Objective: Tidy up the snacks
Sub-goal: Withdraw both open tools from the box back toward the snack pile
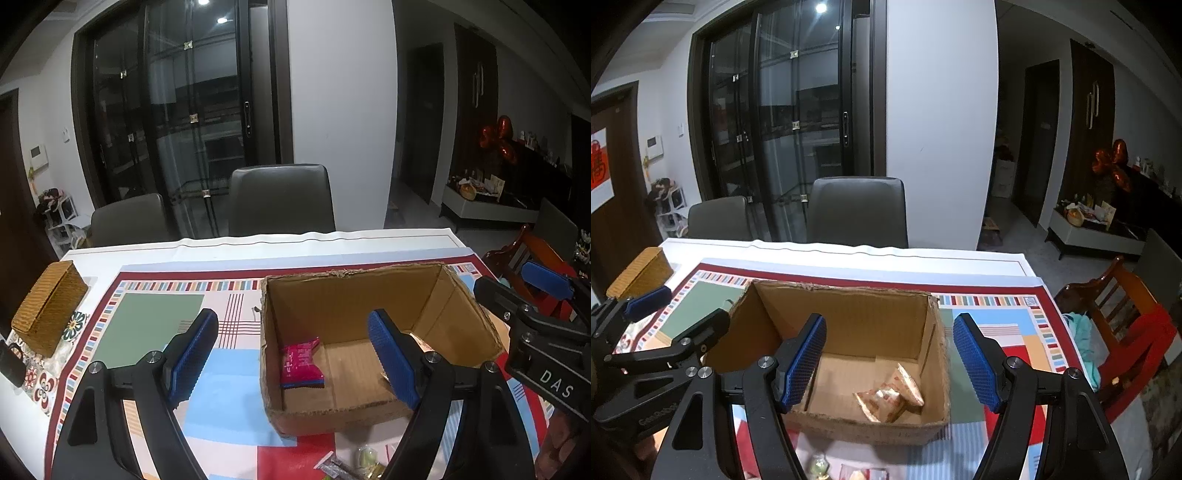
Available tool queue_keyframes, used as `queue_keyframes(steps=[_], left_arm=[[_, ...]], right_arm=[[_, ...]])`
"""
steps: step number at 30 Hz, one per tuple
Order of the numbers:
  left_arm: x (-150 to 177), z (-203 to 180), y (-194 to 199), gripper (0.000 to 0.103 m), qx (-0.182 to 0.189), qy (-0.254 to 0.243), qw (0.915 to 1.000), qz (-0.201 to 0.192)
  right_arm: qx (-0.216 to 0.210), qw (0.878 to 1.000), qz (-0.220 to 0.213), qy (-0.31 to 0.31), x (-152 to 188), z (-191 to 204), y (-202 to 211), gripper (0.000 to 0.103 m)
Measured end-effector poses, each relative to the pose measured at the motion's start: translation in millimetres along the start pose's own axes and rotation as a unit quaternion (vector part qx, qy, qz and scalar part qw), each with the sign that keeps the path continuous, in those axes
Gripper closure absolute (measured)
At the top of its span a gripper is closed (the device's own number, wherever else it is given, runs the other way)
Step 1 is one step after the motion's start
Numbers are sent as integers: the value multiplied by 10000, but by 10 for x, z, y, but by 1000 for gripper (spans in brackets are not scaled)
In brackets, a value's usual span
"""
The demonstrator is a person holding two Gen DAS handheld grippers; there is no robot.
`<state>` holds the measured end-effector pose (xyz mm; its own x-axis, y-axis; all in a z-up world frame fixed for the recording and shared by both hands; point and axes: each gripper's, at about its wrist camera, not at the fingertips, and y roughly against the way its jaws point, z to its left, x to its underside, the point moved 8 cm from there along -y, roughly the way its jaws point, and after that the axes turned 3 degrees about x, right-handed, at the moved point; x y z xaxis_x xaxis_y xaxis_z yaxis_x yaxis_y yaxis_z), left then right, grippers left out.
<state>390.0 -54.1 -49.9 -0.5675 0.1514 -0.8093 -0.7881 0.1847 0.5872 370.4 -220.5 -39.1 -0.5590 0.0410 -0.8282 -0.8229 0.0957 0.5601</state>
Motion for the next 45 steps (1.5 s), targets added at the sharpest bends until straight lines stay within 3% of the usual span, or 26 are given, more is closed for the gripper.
queue_keyframes(steps=[19,45], left_arm=[[168,48,314,20,-62,77,10000,8],[765,-40,583,20,26,-44,9998,178]], right_arm=[[-58,9999,-108,-12,99,2,285,31],[-133,9998,95,82,678,60,534,31]])
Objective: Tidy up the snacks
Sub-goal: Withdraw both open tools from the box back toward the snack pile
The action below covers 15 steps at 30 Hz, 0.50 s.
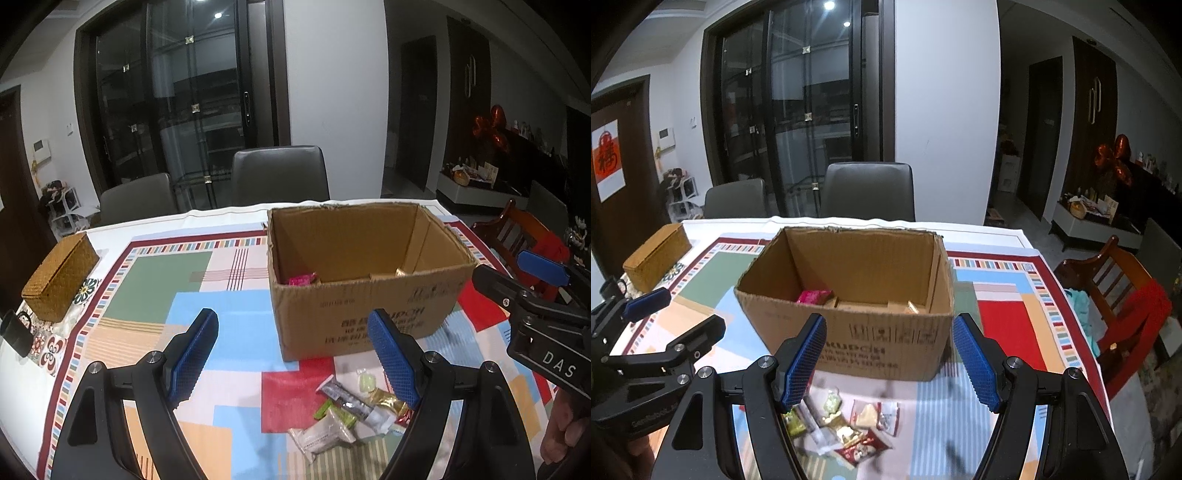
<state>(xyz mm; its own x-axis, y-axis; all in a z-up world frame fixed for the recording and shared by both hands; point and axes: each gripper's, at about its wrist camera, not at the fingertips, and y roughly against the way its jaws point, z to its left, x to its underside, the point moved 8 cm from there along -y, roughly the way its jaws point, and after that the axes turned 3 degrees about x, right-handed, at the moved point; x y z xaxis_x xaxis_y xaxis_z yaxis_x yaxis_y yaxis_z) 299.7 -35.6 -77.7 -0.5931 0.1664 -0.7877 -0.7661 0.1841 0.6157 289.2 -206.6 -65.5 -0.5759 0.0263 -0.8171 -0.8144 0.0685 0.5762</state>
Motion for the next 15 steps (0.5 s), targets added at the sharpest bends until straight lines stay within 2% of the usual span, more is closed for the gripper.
queue_keyframes(steps=[15], left_arm=[[487,-66,-48,20,17,-14,9996,283]], right_arm=[[-17,9995,254,167,404,72,-21,31]])
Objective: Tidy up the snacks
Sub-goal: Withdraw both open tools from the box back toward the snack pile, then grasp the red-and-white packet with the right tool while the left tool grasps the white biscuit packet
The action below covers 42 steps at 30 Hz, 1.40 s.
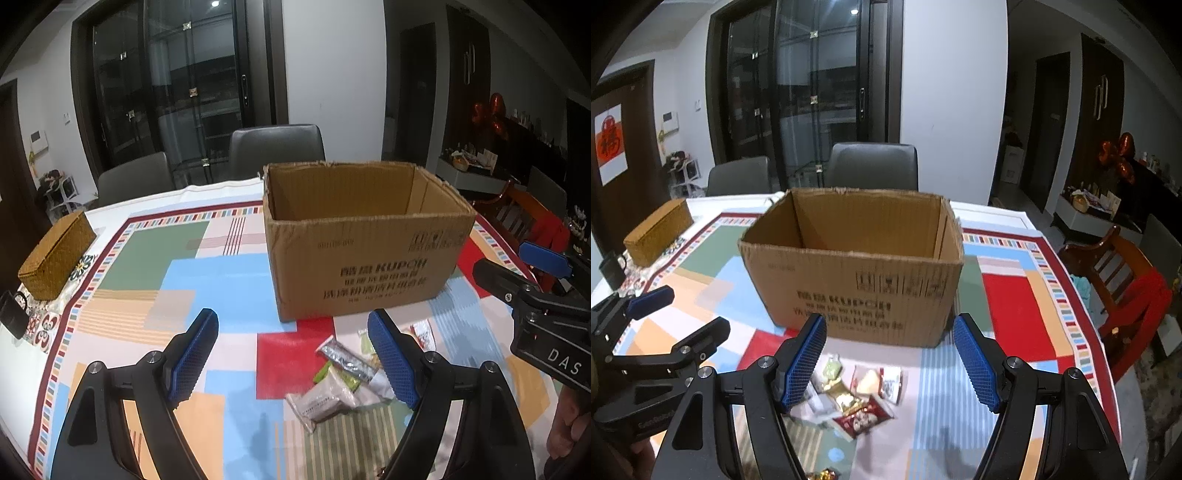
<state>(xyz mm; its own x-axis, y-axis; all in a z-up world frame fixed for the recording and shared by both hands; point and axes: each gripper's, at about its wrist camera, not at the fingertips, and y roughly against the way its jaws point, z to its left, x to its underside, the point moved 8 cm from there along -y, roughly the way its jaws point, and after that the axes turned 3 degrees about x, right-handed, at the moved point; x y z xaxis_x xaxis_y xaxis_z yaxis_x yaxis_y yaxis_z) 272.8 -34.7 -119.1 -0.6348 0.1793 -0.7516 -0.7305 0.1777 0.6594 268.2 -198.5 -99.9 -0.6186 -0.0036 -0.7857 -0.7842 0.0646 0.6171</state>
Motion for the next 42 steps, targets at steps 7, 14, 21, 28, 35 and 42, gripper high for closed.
queue_keyframes(steps=[7,14,21,28,35,42], left_arm=[[202,-6,-50,20,-9,45,9999,154],[390,-36,-112,20,-20,123,9995,289],[563,-80,-182,20,-67,121,9992,363],[659,-125,-277,20,-46,127,9988,478],[738,-155,-367,20,-33,163,9981,587],[773,-141,-472,20,-68,220,9975,670]], right_arm=[[-29,9999,133,55,194,14,-49,31],[-55,9995,193,251,342,57,-102,31],[-120,9989,347,279,549,67,-184,31],[-176,9980,519,312,734,64,-282,31],[-234,9963,738,370,899,53,-391,31],[-389,9937,959,431,1056,104,-513,31]])
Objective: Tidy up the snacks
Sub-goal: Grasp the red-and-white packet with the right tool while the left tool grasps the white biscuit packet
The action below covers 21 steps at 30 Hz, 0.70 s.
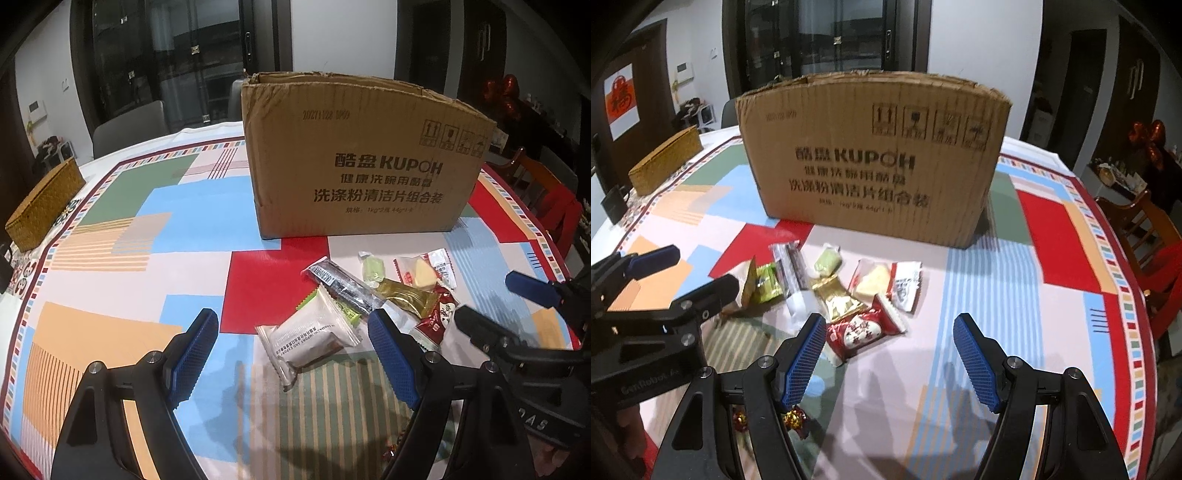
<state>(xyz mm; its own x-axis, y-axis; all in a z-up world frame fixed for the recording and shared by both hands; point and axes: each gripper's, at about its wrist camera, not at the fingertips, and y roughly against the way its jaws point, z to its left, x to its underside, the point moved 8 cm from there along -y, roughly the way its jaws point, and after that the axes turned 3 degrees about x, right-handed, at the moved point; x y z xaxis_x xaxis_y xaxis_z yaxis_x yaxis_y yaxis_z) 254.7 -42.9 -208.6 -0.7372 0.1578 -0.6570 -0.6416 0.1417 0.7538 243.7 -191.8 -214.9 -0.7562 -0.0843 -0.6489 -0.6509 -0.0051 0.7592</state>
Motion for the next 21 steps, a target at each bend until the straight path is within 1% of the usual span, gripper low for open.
queue_keyframes(steps=[8,16,19,21], left_arm=[[51,19,-136,20,-33,71,9999,135],[100,68,-239,21,-17,156,9996,241],[131,96,-280,24,1,218,9993,303],[151,110,-304,29,13,247,9991,347]], right_arm=[[-169,9996,187,127,88,109,-158,31],[-247,9991,297,159,101,156,-281,31],[-267,9989,344,179,116,175,-329,31],[-274,9988,352,190,125,189,-354,31]])
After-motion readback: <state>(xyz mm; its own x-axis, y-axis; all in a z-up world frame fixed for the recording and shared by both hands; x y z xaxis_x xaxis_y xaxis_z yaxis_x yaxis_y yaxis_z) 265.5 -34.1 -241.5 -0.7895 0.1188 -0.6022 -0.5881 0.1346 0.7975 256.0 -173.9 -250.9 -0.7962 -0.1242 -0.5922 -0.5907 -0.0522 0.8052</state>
